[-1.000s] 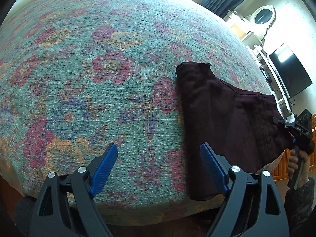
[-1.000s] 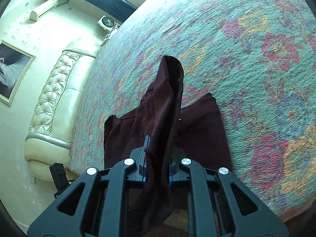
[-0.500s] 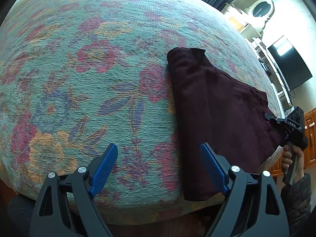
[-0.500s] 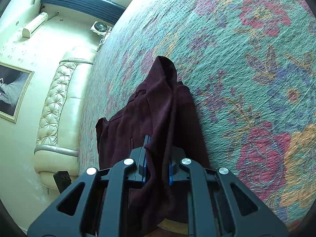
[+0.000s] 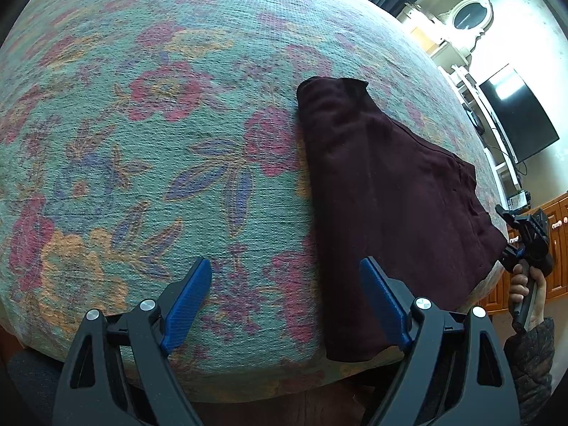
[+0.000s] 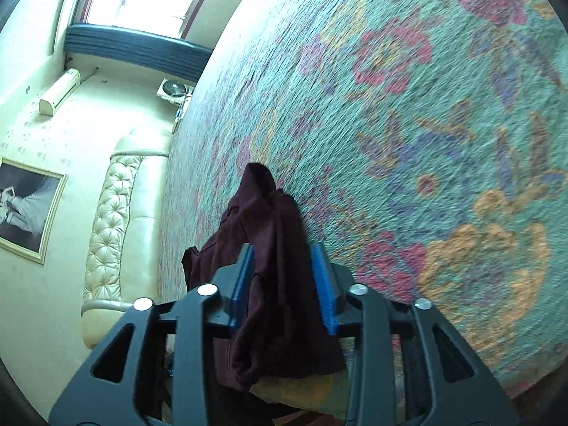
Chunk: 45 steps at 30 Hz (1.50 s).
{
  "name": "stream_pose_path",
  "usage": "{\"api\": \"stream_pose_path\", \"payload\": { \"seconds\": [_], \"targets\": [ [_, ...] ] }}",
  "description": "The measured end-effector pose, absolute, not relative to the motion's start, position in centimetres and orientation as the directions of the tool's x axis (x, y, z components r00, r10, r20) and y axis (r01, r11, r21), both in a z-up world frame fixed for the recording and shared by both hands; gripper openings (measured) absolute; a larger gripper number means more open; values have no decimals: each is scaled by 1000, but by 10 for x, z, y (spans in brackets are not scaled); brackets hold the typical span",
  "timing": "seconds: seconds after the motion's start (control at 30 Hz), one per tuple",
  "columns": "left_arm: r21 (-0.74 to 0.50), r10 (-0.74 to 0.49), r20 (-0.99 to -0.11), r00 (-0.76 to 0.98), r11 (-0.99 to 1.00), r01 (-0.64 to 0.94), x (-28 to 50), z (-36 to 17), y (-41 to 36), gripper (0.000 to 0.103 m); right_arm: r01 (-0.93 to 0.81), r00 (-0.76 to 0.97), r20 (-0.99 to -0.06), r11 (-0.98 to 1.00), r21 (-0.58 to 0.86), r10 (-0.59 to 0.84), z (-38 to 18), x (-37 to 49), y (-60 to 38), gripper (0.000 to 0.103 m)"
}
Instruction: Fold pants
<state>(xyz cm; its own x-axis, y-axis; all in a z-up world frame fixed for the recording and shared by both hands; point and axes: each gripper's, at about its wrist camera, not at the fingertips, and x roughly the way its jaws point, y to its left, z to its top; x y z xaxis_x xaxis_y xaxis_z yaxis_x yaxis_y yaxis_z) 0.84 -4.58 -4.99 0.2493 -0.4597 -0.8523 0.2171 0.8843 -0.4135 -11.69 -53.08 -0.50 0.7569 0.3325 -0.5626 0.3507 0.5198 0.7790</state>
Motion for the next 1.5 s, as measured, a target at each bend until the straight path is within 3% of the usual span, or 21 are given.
{"api": "stream_pose_path", "payload": {
  "seconds": [0.13,0.33,0.5,0.67,0.83,0.93,1.03,1.17,1.23,1.3,1.5],
  "targets": [
    [-493,-538,-819,199,838,236,7,-50,-56,84,335,773,-531,486,807,348,-4,-136,-537,60],
    [-597,-633,-767,99,762,251,3,-56,-80,85,333,725,-550,487,807,416,-25,-131,-522,61],
    [-613,-652,-754,78,741,272,-2,-59,-96,87,284,740,-455,383,879,496,-43,-119,-514,66],
    [-707,-726,-684,68,683,182,5,-68,-85,88,262,739,-438,381,887,511,-36,-116,-509,70],
    [-766,-775,-630,52,631,122,12,-77,-77,88,291,717,-482,412,863,504,-38,-115,-506,76],
    [-750,-763,-644,56,644,149,11,-75,-81,88,288,656,-536,479,829,532,-42,-107,-489,77],
    [-732,-750,-658,61,657,178,9,-72,-86,88,284,628,-583,545,789,516,-39,-99,-473,86],
    [-751,-763,-642,71,645,142,8,-73,-76,88,280,611,-604,574,769,512,-37,-95,-465,85],
    [-754,-764,-641,76,645,127,10,-73,-74,88,286,606,-610,575,766,511,-40,-98,-468,74],
    [-753,-760,-645,77,650,106,12,-74,-74,88,284,609,-599,562,777,520,-42,-102,-473,70],
    [-722,-727,-687,18,685,97,17,-73,-76,88,278,610,-593,558,782,526,-43,-100,-474,70]
  ]
}}
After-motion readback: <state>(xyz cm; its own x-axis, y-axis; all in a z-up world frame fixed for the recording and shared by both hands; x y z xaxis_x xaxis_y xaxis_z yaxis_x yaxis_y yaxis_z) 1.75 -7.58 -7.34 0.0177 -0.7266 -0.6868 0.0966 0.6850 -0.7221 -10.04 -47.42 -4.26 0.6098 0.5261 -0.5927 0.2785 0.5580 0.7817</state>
